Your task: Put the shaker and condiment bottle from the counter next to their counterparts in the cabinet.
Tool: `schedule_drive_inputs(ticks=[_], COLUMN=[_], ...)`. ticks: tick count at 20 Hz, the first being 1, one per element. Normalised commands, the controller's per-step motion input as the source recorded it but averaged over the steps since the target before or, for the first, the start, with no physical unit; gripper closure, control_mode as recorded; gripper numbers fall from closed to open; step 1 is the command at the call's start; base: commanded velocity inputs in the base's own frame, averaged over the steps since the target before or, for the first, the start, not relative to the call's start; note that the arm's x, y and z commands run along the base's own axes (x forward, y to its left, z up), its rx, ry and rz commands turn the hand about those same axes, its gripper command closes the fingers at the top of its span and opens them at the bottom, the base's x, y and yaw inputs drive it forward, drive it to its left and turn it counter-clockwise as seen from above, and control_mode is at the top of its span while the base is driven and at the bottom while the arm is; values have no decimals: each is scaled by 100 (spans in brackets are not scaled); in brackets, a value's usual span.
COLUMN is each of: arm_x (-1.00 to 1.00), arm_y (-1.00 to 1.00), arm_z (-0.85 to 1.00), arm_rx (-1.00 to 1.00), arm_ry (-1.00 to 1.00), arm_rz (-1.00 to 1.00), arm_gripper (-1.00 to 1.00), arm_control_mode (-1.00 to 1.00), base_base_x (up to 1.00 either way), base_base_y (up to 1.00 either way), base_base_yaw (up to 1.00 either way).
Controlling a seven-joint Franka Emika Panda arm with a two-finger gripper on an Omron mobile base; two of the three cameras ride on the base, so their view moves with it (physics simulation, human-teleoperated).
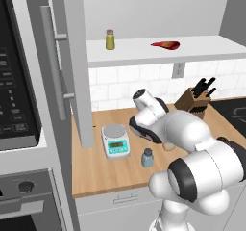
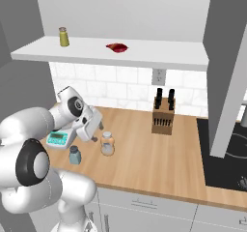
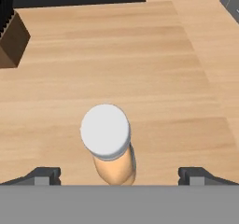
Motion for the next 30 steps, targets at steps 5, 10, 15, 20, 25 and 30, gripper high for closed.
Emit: schedule_drive_inputs(ticks=[5,10,15,20,25,30], arm_x=[0,0,0,0,0,0], arm_y=[-6,-10,-16,-11,-3,0], arm_z=[-14,-11,-11,-13,-16,-15], arm_rx=[0,0,2,2,2,0], arm_ry=[0,0,1,4,5,1], arm_rz=[0,0,0,0,0,0], arm_gripper=[-100,-100,-100,-100,100,100], arm_control_mode=[-100,-100,-100,-100,-100,-100], base_base_x=[0,0,0,0,0,0], base_base_y=[0,0,0,0,0,0], base_base_yaw=[0,0,0,0,0,0])
